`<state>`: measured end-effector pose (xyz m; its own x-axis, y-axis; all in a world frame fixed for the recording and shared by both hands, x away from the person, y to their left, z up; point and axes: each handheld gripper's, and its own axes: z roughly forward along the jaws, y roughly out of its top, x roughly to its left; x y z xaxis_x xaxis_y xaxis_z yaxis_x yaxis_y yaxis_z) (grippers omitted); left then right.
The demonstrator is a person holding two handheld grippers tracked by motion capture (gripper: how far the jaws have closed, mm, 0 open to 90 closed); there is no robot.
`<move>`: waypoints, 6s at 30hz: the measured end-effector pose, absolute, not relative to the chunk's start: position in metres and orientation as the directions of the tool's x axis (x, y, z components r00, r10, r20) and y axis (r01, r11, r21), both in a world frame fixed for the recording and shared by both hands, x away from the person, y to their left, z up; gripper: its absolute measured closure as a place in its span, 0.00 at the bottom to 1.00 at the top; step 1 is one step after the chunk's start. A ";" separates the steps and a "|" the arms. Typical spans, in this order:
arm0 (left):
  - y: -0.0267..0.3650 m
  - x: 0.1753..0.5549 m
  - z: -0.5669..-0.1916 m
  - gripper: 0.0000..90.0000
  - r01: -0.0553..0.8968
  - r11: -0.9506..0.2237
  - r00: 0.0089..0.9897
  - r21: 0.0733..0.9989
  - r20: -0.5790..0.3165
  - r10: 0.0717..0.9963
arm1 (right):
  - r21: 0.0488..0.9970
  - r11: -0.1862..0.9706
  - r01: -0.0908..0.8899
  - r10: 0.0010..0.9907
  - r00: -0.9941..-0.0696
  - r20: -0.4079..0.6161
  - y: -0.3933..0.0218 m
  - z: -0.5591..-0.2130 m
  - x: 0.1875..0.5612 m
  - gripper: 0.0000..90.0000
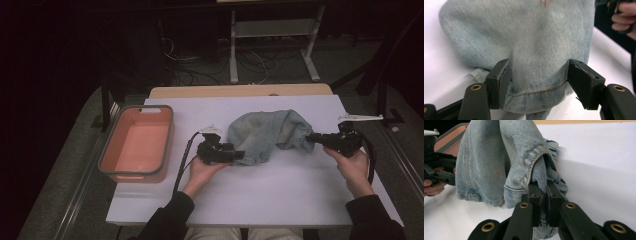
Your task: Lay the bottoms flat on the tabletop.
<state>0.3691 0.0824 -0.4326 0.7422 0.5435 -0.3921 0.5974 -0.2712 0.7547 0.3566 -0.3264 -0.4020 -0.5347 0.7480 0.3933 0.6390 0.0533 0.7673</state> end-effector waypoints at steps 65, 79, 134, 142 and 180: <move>0.099 0.354 -0.447 0.91 0.640 -0.304 0.705 0.706 -0.381 0.598 | 0.776 -0.009 0.631 0.765 -0.495 0.411 -0.318 -0.440 0.431 0.87; 0.101 0.350 -0.448 0.91 0.654 -0.280 0.698 0.703 -0.417 0.583 | 0.767 -0.031 0.641 0.837 -0.403 0.371 -0.330 -0.425 0.394 0.60; 0.102 0.348 -0.449 0.91 0.664 -0.277 0.695 0.695 -0.436 0.571 | 0.720 0.140 0.680 0.838 -0.469 0.280 -0.275 -0.455 0.364 0.94; 0.110 0.348 -0.440 0.91 0.662 -0.239 0.689 0.710 -0.451 0.568 | 0.713 0.136 0.688 0.795 -0.505 0.336 -0.278 -0.435 0.355 0.96; 0.119 0.272 -0.413 0.92 0.514 -0.471 0.847 0.717 -0.336 0.412 | 0.662 0.003 0.749 0.610 -0.526 0.592 -0.346 -0.408 0.271 0.96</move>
<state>0.2720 0.1193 -0.4128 0.8467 0.4123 -0.3362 0.5139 -0.4705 0.7173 0.2715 -0.3458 -0.4081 -0.5264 0.6100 0.5923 0.7491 0.0033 0.6624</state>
